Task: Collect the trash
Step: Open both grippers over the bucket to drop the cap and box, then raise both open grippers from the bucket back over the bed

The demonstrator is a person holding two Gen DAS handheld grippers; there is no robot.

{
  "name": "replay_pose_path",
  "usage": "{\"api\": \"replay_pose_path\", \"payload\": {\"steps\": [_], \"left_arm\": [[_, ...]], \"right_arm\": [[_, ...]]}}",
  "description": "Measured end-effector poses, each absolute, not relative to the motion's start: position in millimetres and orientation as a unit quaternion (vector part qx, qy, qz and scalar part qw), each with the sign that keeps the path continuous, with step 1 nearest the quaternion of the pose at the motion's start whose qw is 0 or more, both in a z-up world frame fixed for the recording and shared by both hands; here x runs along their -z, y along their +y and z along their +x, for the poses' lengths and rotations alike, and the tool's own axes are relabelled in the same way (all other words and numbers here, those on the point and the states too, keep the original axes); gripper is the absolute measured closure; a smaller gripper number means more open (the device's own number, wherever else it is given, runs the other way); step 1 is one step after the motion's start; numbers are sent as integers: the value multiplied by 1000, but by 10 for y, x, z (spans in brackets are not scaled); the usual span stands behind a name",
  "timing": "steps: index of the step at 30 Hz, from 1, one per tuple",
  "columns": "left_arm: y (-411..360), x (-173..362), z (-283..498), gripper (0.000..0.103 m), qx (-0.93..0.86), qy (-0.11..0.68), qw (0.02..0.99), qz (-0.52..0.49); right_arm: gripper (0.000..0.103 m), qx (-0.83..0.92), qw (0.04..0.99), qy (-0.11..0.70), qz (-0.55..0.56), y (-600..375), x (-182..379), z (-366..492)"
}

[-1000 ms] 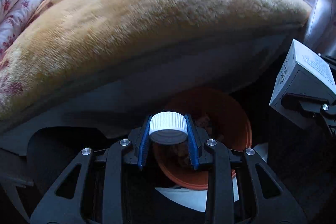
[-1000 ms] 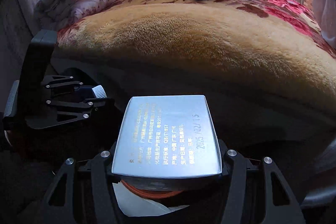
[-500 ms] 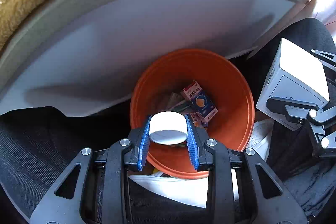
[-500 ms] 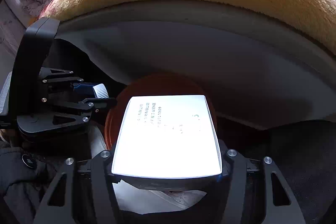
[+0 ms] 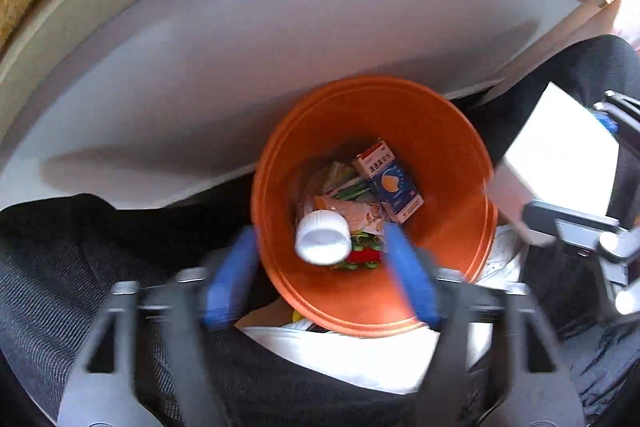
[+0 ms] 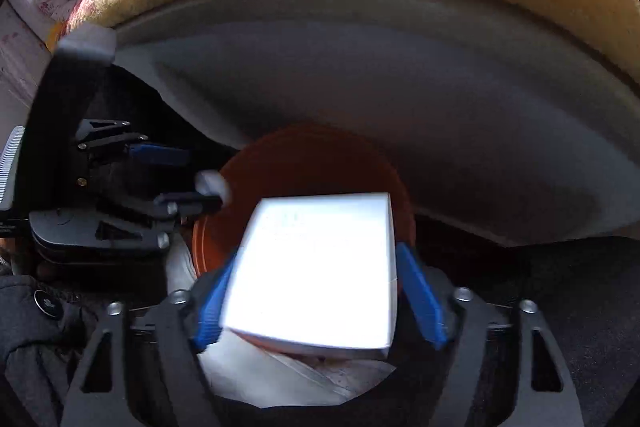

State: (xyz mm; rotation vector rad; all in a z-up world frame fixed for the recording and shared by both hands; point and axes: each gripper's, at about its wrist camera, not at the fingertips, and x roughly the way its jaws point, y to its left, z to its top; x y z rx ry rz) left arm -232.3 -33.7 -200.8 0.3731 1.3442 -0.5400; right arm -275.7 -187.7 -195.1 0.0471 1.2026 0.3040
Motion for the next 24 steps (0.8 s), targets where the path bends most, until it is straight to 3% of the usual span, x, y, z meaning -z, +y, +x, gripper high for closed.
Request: {"api": "replay_pose_path", "payload": {"steps": [13,19,24], "left_arm": [[-289,1927,-2340,30,251,606,738,156],[-187,1680,-2366,29,295,584,746,122],[-90,1158,-2448,19,315,502,796,126]], "right_arm": [[23,-118,830,544,45,-2066,1832,-2814],[15,-125,848,513,45,-2078,1644,-2917],[6,-125,889,438,55,-2234,1197,-2972]]}}
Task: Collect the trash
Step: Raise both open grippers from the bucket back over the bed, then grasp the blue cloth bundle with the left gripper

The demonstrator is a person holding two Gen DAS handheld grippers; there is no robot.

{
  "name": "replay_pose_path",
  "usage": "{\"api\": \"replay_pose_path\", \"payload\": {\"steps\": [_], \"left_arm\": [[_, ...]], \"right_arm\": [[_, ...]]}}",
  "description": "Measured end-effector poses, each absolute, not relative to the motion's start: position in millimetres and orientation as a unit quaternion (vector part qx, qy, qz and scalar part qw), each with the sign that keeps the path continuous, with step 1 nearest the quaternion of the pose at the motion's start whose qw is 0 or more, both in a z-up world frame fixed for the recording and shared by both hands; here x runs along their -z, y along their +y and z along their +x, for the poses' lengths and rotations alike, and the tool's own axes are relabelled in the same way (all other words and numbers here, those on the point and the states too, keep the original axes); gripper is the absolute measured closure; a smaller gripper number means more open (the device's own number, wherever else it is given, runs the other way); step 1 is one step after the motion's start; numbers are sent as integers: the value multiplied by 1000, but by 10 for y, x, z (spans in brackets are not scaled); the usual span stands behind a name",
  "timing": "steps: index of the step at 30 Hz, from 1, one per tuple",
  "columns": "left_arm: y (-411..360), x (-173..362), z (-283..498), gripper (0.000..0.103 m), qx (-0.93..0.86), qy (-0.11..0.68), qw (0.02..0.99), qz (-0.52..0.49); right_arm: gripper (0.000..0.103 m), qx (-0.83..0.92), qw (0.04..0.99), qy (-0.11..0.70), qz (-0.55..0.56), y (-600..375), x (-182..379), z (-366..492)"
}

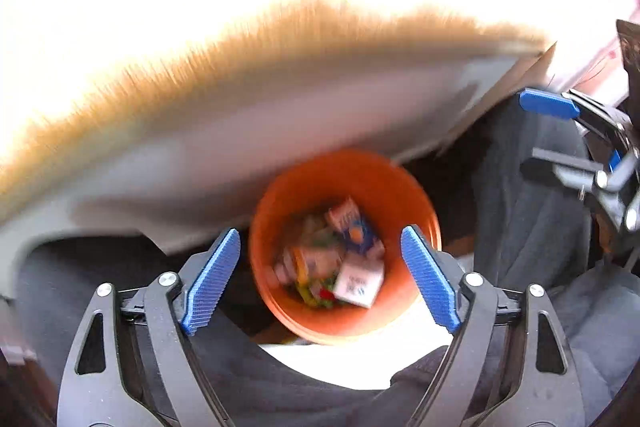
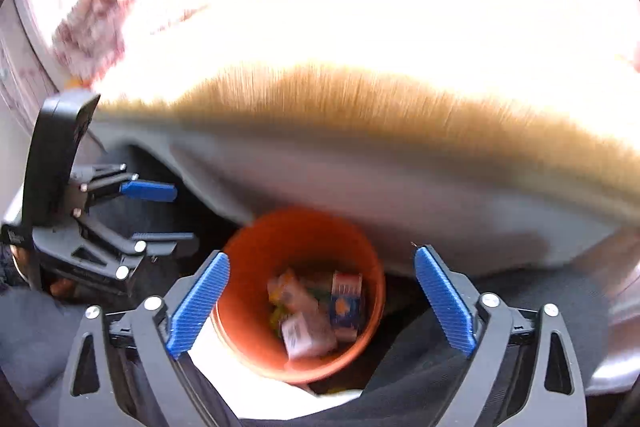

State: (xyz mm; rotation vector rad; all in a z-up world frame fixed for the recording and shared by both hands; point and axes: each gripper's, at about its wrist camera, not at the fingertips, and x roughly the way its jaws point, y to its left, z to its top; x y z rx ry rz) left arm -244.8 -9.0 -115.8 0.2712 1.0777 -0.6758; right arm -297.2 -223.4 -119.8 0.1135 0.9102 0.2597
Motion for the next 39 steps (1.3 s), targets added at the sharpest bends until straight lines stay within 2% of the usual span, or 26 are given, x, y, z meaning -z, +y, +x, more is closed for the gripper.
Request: {"api": "replay_pose_path", "payload": {"steps": [3,8,13,17,24,39], "left_arm": [[-34,767,-2391,12,316,459,822,117],[-91,219,-2055,10,305,395,861,101],[-487,-27,-1461,10,278,347,883,147],[-842,-40,-774,10,269,351,882,165],[-1275,90,310,10,259,384,876,138],[-1743,529,1213,10,225,414,865,174]], "right_arm": [[5,-111,917,378,69,-2417,834,-2922],[5,-87,938,322,98,-2754,369,-2608],[5,-65,949,290,100,-2965,139,-2333],[5,-54,951,284,107,-3110,89,-2160],[5,-33,948,287,130,-3317,230,-2067],[5,-9,939,307,154,-3534,477,-1894]]}}
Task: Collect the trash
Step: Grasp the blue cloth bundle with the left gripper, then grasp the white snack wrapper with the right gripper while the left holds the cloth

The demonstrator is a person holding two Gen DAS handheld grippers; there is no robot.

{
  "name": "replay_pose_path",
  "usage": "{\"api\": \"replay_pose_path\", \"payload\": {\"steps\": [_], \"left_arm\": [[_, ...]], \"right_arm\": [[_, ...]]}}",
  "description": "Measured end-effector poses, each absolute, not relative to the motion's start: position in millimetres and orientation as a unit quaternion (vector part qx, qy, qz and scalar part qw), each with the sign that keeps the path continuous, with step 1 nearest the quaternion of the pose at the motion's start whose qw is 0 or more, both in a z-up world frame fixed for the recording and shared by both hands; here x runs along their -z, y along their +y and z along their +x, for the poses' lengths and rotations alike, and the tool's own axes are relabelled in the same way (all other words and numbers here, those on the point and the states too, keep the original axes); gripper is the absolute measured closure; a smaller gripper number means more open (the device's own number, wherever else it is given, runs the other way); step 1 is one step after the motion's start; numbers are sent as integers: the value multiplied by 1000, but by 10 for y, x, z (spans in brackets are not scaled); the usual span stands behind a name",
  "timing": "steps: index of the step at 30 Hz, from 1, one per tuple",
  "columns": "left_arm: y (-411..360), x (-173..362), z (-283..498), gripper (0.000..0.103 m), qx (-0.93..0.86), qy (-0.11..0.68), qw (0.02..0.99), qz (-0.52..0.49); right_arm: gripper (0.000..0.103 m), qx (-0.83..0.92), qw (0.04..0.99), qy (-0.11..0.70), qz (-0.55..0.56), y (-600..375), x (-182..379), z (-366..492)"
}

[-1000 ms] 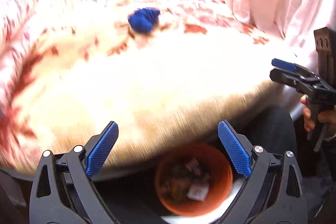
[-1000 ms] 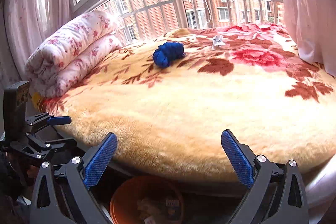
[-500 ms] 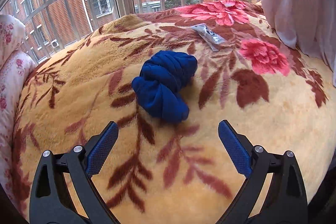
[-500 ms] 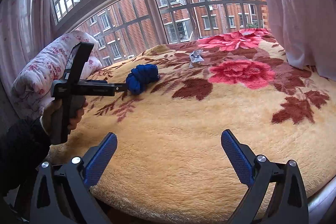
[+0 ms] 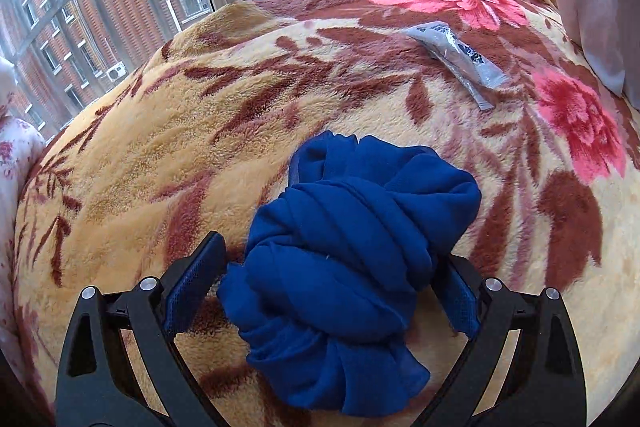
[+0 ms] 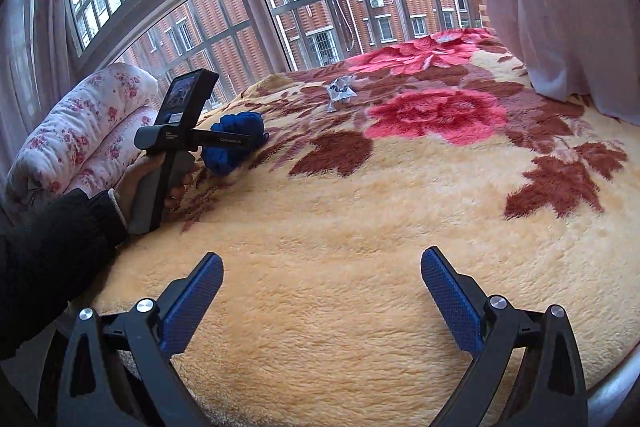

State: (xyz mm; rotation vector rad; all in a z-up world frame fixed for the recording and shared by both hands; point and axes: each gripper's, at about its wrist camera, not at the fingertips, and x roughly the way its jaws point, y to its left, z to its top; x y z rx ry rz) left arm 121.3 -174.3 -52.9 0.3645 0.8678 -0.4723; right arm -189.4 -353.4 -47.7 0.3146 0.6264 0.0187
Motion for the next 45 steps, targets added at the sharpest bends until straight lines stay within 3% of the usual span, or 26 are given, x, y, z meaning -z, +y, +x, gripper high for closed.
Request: {"api": "replay_pose_path", "payload": {"steps": [2,3,5,9,23,36,45], "left_arm": [[-1752,544,1210,12,220,402,872,171],[-1752,550,1203,25,221,399,874,169],[-1768,561,1170,39,233,402,870,166],[-1802,491,999,46,207,387,879,187],[-851,189,-65,47,128,407,901,75],[-647,568,-58,47,106,412,903,62],[-638,624,-54,47,109,407,905,59]], "right_arm": [[5,-10,938,310,154,-3524,493,-1871],[5,-11,938,310,155,-3518,499,-1864],[5,-14,937,311,157,-3499,506,-1852],[5,-21,938,310,152,-3441,487,-1841],[5,-53,938,321,120,-3560,146,-1081],[5,-3,935,338,106,-3804,42,451],[5,56,921,375,90,-3893,294,1684]]}}
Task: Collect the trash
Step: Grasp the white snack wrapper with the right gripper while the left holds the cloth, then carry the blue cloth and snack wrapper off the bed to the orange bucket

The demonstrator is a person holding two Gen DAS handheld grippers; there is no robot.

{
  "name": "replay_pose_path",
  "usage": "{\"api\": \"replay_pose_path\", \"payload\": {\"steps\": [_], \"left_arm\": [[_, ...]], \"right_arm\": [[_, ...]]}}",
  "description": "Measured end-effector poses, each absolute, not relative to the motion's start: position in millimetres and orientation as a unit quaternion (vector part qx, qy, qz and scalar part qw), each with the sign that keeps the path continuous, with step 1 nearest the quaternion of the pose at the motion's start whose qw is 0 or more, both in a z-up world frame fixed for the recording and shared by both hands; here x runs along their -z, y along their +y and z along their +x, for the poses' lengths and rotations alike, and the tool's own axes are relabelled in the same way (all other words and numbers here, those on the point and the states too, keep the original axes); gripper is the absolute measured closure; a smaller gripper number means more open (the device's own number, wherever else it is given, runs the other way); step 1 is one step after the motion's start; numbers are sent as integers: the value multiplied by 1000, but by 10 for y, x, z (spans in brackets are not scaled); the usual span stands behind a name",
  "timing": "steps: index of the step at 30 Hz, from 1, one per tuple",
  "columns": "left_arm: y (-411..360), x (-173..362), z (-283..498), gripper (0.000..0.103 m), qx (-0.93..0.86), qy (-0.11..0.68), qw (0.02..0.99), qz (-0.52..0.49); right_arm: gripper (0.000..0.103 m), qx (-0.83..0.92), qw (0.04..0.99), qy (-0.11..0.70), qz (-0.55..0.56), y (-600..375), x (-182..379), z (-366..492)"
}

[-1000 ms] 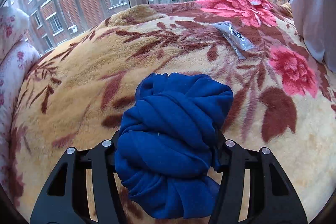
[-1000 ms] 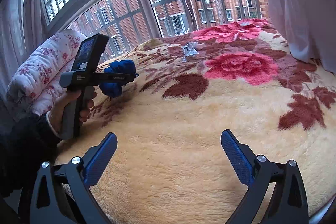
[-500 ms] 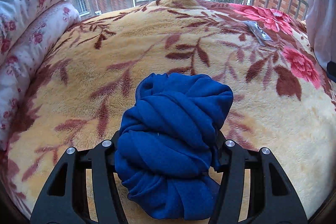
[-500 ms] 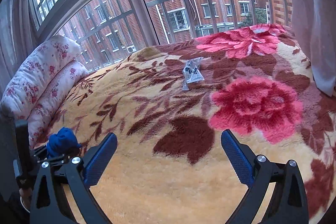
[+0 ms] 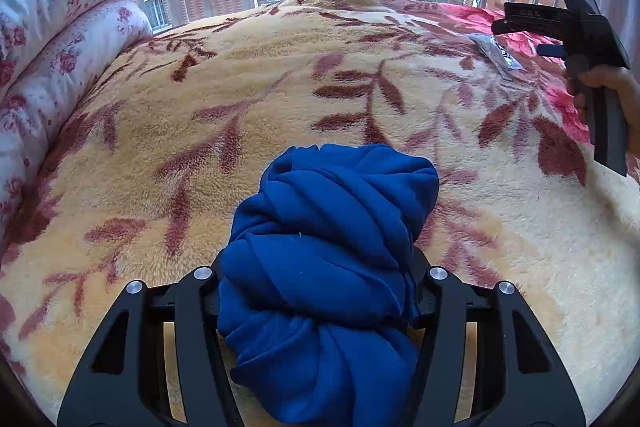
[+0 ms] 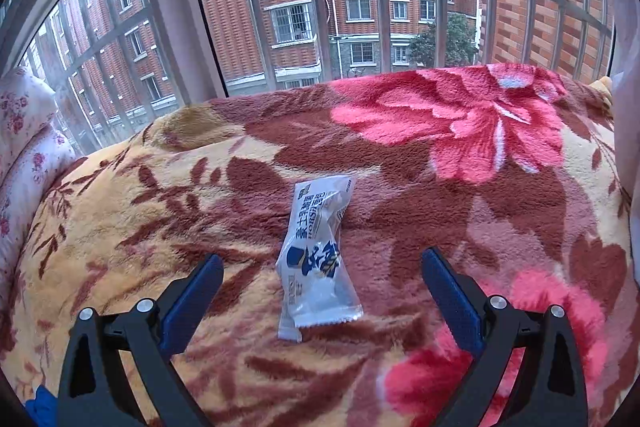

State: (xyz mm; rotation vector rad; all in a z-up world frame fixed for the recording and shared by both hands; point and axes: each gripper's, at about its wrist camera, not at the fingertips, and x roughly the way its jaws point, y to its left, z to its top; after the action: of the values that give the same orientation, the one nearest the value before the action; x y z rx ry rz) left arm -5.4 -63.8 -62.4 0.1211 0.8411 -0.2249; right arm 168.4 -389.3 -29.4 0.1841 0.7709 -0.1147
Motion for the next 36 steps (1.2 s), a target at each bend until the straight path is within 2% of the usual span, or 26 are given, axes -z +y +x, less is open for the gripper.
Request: {"api": "replay_pose_path", "payload": {"steps": [7,9,10,11,13,14,17,25,36], "left_arm": [[-619,643,-15,47,118,412,902,47],[-621,647,-20,47,118,411,903,48],[-624,647,-21,47,117,411,903,48],[-625,648,-17,47,117,411,903,49],[-623,650,-16,47,117,412,903,49],[-624,650,-16,47,117,412,902,49],[-623,650,-15,47,118,412,902,49],[-629,658,-9,47,118,414,901,50],[-601,664,3,47,122,417,900,42]], "right_arm": [[6,81,914,395,51,-3853,512,2148],[16,82,913,397,50,-3873,564,2215],[27,80,911,401,53,-3885,594,2240],[43,77,908,408,58,-3899,637,2264],[53,85,903,417,61,-3904,712,2289],[69,89,906,408,61,-3899,713,2259],[83,102,910,396,68,-3921,681,2163],[84,69,919,377,88,-3858,531,1740],[84,24,919,386,74,-3514,413,750]]}}
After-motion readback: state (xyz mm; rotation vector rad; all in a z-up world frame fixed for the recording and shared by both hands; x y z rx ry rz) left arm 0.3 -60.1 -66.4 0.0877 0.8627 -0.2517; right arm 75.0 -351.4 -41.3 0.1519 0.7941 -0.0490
